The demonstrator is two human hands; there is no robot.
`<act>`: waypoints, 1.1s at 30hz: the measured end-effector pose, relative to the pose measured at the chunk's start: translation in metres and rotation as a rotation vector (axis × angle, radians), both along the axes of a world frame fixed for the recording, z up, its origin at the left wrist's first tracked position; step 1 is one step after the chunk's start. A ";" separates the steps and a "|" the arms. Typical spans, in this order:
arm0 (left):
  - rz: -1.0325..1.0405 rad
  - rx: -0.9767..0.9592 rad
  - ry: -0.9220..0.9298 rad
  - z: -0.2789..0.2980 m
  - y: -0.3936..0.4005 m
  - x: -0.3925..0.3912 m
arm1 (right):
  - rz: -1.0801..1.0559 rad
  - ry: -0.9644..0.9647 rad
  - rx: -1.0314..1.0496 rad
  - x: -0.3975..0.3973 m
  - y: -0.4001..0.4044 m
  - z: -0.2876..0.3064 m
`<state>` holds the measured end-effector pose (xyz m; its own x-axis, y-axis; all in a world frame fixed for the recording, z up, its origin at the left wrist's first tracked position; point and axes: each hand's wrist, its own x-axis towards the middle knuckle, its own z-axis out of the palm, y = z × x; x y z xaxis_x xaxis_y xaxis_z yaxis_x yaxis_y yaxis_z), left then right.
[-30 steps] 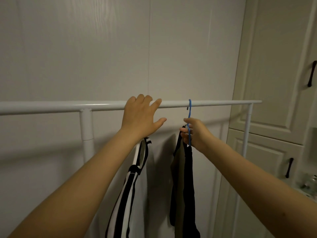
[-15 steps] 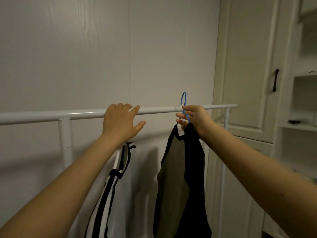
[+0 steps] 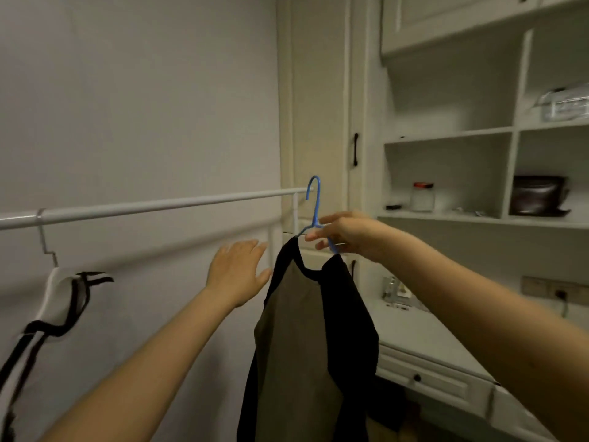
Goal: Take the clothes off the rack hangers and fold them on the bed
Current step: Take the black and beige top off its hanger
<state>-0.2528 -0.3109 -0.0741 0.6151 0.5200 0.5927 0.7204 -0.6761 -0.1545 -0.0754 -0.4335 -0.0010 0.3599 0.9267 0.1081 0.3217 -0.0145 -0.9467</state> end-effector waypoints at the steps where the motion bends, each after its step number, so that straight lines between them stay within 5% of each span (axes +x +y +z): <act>1: -0.054 -0.023 -0.032 -0.002 -0.016 0.026 | -0.021 -0.021 -0.011 0.017 -0.027 -0.001; 12: -0.446 -0.121 -0.207 -0.033 -0.179 0.228 | -0.358 -0.326 -0.064 0.152 -0.259 -0.021; 18: -0.690 -0.302 -0.078 -0.038 -0.275 0.320 | -0.655 -0.469 -0.164 0.208 -0.373 -0.021; 24: -1.124 -0.380 -0.061 -0.032 -0.383 0.407 | -0.955 -0.502 -0.265 0.248 -0.486 -0.030; 33: -1.513 -0.362 -0.031 -0.039 -0.524 0.516 | -1.445 -0.507 -0.498 0.296 -0.613 -0.052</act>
<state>0.2636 -0.8348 -0.1126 0.6705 -0.4379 0.5989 -0.6424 -0.7465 0.1734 0.2203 -1.0462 -0.0534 0.9433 -0.1623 0.2894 0.0295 -0.8276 -0.5605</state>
